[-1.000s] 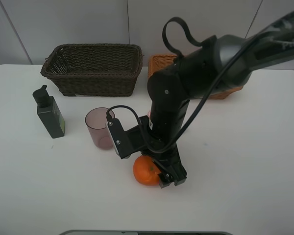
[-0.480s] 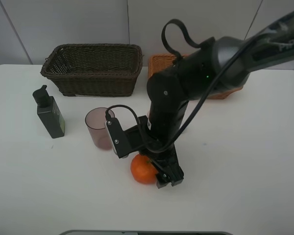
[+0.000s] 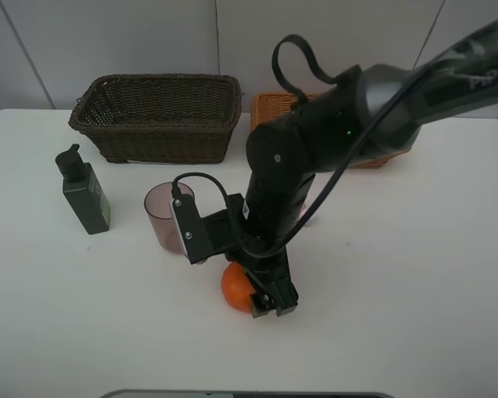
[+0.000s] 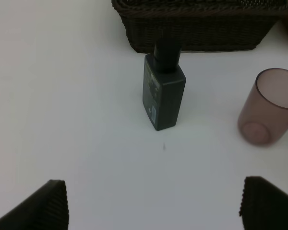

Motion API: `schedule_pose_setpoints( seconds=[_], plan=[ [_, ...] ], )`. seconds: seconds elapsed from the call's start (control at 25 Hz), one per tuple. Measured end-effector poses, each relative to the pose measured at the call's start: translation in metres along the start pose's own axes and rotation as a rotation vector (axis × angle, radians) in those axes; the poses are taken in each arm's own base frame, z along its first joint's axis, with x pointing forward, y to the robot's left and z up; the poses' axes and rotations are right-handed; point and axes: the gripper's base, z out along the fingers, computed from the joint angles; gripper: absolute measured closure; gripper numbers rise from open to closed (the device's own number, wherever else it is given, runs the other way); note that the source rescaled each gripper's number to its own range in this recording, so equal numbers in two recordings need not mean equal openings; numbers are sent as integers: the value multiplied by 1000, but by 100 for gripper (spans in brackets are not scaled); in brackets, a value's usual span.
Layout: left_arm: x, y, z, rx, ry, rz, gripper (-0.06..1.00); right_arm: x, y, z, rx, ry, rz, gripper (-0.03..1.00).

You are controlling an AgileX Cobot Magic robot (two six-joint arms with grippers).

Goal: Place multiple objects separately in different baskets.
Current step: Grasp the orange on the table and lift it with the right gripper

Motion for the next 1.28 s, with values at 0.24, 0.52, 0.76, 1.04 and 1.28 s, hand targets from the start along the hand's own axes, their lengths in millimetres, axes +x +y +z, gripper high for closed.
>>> schedule_pose_setpoints(
  seconds=[0.24, 0.52, 0.76, 1.04, 1.28],
  plan=[
    [0, 0, 0, 0, 0, 0, 3, 1, 1, 9, -24, 11, 2, -3],
    [0, 0, 0, 0, 0, 0, 3, 1, 2, 9, -27, 13, 1, 59],
    [0, 0, 0, 0, 0, 0, 3, 1, 2, 9, -29, 13, 1, 59],
    [0, 0, 0, 0, 0, 0, 3, 1, 2, 9, -33, 15, 1, 59],
    [0, 0, 0, 0, 0, 0, 3, 1, 2, 9, -34, 16, 1, 59]
  ],
)
